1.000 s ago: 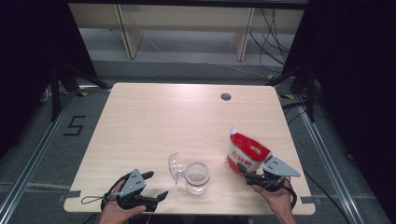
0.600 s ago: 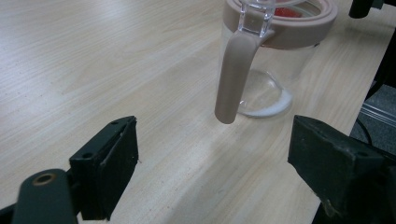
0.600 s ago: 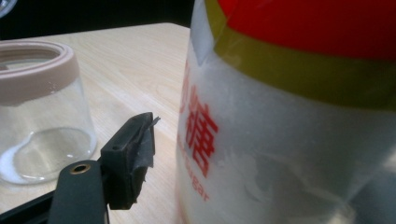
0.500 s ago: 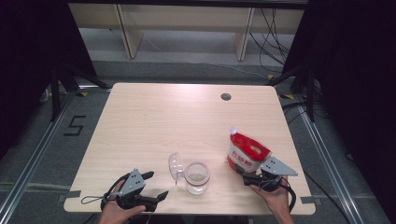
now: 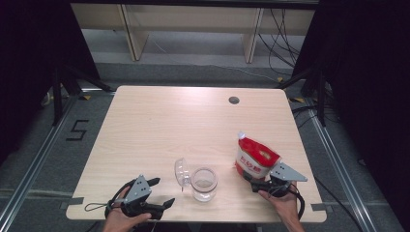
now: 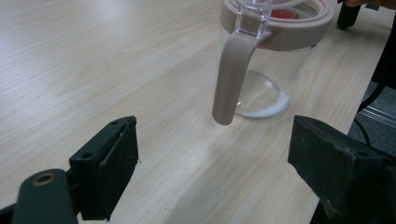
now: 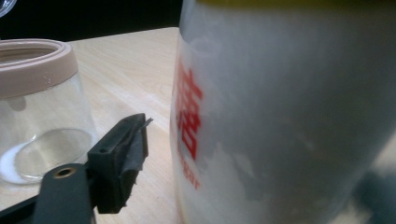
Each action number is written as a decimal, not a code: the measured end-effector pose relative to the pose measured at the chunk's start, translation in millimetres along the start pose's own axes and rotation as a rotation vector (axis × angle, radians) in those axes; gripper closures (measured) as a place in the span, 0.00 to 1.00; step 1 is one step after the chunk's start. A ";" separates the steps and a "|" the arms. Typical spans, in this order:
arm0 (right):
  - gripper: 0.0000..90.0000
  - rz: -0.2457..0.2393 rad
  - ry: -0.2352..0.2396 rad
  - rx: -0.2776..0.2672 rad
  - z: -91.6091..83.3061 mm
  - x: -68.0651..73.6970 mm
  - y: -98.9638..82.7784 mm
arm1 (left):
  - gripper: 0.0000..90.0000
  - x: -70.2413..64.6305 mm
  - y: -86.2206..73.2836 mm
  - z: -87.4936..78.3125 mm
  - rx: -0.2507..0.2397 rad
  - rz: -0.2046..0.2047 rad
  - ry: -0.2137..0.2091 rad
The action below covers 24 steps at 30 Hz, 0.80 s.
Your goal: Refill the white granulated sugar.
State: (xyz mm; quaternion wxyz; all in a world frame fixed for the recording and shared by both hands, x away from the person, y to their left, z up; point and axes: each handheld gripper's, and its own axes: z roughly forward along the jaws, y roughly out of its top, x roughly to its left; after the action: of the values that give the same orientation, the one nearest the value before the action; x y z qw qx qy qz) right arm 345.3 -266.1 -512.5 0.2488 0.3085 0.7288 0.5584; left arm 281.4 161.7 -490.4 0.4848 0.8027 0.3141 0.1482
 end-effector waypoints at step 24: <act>0.49 0.006 0.025 0.009 6.6 -3.5 0.3 | 0.17 -0.7 -0.3 1.8 0.007 0.003 -0.003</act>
State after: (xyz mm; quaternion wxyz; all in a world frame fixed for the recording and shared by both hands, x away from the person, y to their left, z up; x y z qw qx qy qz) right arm 352.4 -264.3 -513.7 0.2365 0.3048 0.7335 0.5597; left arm 281.8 160.1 -491.5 0.4822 0.8051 0.3127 0.1465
